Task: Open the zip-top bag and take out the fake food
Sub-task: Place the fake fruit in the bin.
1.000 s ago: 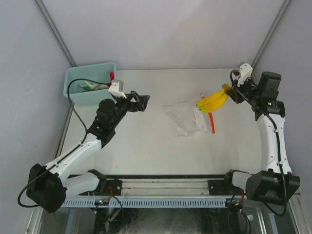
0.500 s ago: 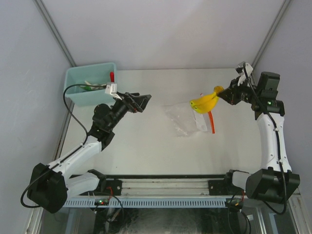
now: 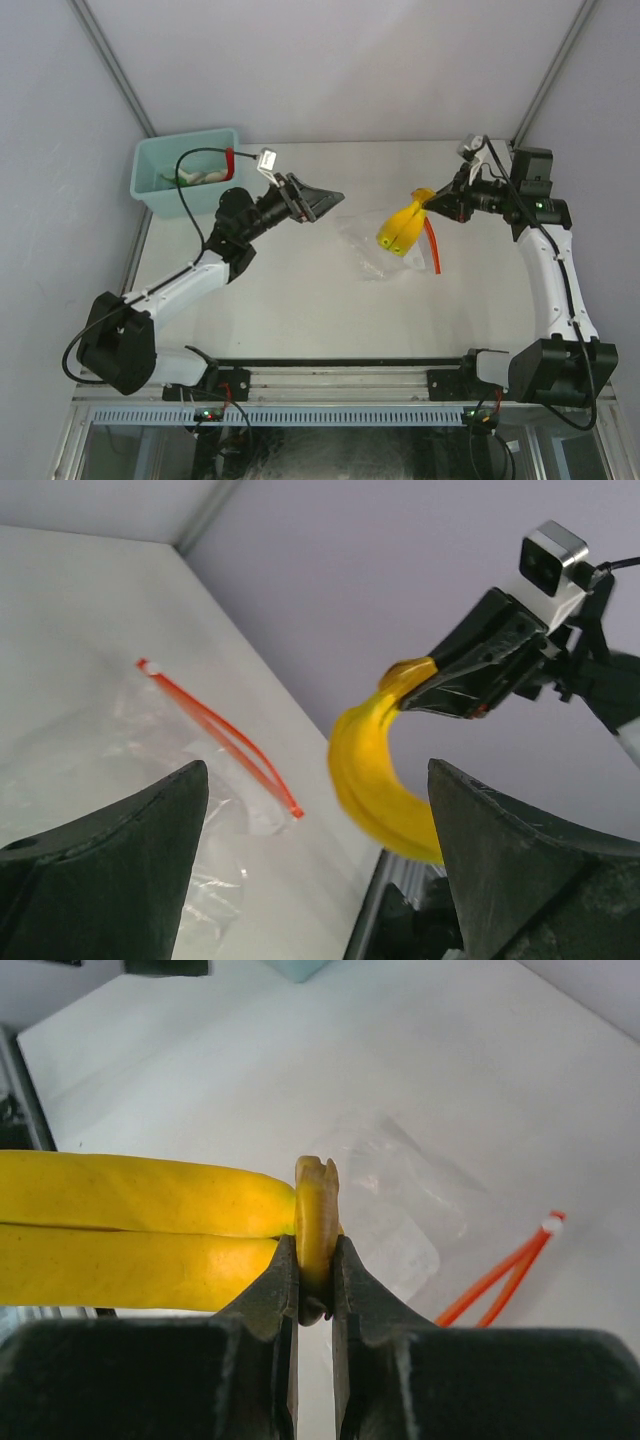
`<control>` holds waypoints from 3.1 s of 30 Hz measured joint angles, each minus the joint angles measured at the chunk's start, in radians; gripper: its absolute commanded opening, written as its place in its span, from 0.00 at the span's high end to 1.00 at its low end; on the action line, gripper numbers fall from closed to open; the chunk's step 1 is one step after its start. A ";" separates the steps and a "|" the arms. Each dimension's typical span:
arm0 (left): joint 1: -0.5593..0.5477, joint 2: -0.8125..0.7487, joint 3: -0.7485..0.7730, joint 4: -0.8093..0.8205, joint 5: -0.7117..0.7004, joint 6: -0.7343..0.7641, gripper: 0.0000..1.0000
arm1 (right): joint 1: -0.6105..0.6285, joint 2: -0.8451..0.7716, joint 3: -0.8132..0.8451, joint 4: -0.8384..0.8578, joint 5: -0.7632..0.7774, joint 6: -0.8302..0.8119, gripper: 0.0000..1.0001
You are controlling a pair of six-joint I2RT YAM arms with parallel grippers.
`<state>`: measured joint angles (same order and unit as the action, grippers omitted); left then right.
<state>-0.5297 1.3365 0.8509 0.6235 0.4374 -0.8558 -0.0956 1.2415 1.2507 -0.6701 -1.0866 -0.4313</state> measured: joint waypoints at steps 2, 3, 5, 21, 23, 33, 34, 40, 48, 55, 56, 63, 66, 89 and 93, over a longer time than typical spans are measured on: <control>-0.022 0.040 0.048 0.003 0.046 0.000 0.06 | 0.030 0.002 0.025 -0.053 -0.022 -0.103 1.00; -0.032 0.061 0.071 0.003 0.068 0.001 0.06 | 0.047 0.002 0.042 -0.084 -0.032 -0.170 1.00; -0.052 0.098 0.107 0.002 0.108 0.011 0.06 | 0.076 0.002 0.069 -0.140 -0.048 -0.287 1.00; -0.246 0.196 0.193 -0.065 0.235 0.399 0.21 | 0.153 0.012 0.101 -0.366 -0.106 -0.672 1.00; -0.252 0.219 0.212 -0.069 0.236 0.416 0.23 | 0.156 0.012 0.101 -0.375 -0.111 -0.684 1.00; -0.288 0.327 0.282 -0.122 0.238 0.451 0.47 | 0.167 0.012 0.101 -0.405 -0.126 -0.726 1.00; -0.290 0.335 0.286 -0.127 0.241 0.453 0.53 | 0.167 0.012 0.101 -0.407 -0.126 -0.729 1.00; -0.289 0.345 0.301 -0.140 0.248 0.436 0.98 | 0.169 0.012 0.101 -0.415 -0.113 -0.758 0.98; -0.262 0.352 0.292 -0.079 0.247 0.380 1.00 | 0.169 0.011 0.105 -0.420 -0.123 -0.732 0.40; -0.218 0.322 0.188 -0.004 0.171 0.361 1.00 | 0.158 0.010 0.106 -0.391 -0.129 -0.615 0.23; -0.212 0.314 0.172 -0.003 0.157 0.360 1.00 | 0.153 0.010 0.106 -0.386 -0.132 -0.595 0.23; -0.124 0.183 0.034 -0.001 0.011 0.360 1.00 | 0.092 0.002 0.106 -0.369 -0.157 -0.449 0.24; -0.065 0.114 -0.005 -0.008 -0.052 0.360 1.00 | 0.067 0.004 0.106 -0.370 -0.156 -0.384 0.23; 0.472 -0.043 0.172 -0.555 -0.329 0.352 1.00 | 0.032 0.028 0.000 -0.240 -0.015 -0.119 0.24; 0.524 -0.041 0.239 -0.622 -0.357 0.352 1.00 | 0.031 0.028 -0.003 -0.226 -0.005 -0.104 0.24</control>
<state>-0.0055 1.2957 1.0901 0.0017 0.0799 -0.5034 -0.0643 1.2694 1.2480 -0.8959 -1.0920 -0.5354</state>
